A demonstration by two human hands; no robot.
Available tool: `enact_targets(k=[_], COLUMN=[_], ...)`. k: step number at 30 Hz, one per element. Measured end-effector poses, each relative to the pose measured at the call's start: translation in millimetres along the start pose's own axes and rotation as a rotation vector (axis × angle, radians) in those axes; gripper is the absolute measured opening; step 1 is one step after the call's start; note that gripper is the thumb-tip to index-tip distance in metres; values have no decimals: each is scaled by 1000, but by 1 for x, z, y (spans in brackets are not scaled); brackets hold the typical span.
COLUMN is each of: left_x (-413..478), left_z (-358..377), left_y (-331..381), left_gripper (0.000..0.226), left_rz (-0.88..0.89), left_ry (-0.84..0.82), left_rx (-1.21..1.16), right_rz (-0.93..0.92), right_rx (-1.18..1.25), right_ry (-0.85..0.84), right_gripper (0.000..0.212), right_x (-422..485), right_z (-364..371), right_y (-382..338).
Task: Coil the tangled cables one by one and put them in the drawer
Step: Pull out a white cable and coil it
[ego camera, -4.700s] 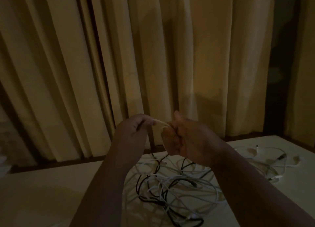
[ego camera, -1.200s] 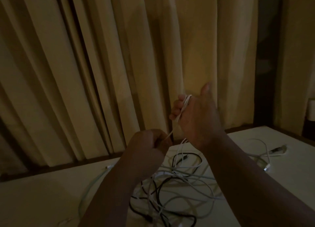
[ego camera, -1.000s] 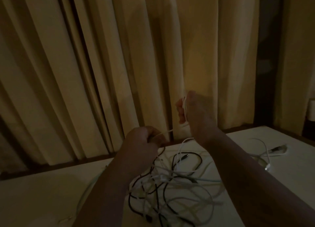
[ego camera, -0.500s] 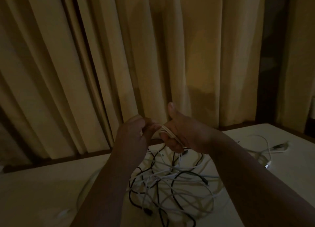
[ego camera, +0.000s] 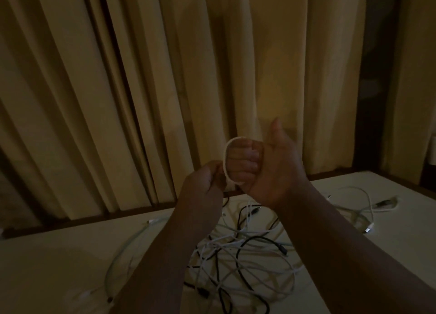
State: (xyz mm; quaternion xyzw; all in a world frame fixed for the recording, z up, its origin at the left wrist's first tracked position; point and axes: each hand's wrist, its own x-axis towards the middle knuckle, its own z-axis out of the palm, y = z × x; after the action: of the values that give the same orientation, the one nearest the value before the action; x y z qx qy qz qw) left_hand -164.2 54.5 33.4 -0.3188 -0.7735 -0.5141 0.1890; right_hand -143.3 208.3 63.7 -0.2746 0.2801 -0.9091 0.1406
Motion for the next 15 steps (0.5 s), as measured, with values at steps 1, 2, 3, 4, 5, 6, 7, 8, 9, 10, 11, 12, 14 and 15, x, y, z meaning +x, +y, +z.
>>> enact_targets(k=[1, 2, 3, 4, 5, 6, 7, 8, 9, 10, 11, 12, 14, 15], left_x=[-1, -1, -1, -2, -2, -2, -1, -1, -1, -1, -1, 0, 2, 3], left_z=[0, 0, 0, 0, 0, -1, -1, -3, -5, -7, -9, -11, -14, -16], left_y=[1, 2, 4, 5, 6, 7, 7, 6, 4, 2, -1, -3, -5, -4], left_gripper=[25, 27, 28, 28, 27, 27, 26, 26, 26, 26, 26, 26, 23, 20], left_rz=[-15, -26, -29, -24, -19, -16, -9, 10, 29, 46, 56, 55, 33, 20], left_ry=[-28, -55, -79, -106, -133, -159, -184, -205, -222, -232, -233, -228, -206, -197], left_rx=[7, 32, 64, 103, 143, 191, 246, 290, 320, 339, 350, 360, 407, 437], right_rz=[-48, -105, -164, -215, -252, -278, -294, -301, -296, -281, -260, -238, -234, -254], right_rx=[35, 58, 58, 35, -2, -41, -84, -133, -190, -258, -339, -431, -738, -936], right_ry=[-19, -14, 12, 47, 78, 109, 149, 200, 261, 334, 411, 485, 621, 649], right_gripper=[70, 71, 73, 75, 77, 78, 77, 77, 76, 75, 74, 73, 67, 62], right_x=[0, 0, -1, -1, -1, -1, 0, 1, 4, 9, 14, 20, 24, 22], right_z=[1, 1, 3, 5, 7, 9, 10, 11, 12, 11, 11, 9, 4, 1], right_y=[-2, -5, -7, -10, -11, -11, -10, -9, -6, -4, 0, 3, 8, 9])
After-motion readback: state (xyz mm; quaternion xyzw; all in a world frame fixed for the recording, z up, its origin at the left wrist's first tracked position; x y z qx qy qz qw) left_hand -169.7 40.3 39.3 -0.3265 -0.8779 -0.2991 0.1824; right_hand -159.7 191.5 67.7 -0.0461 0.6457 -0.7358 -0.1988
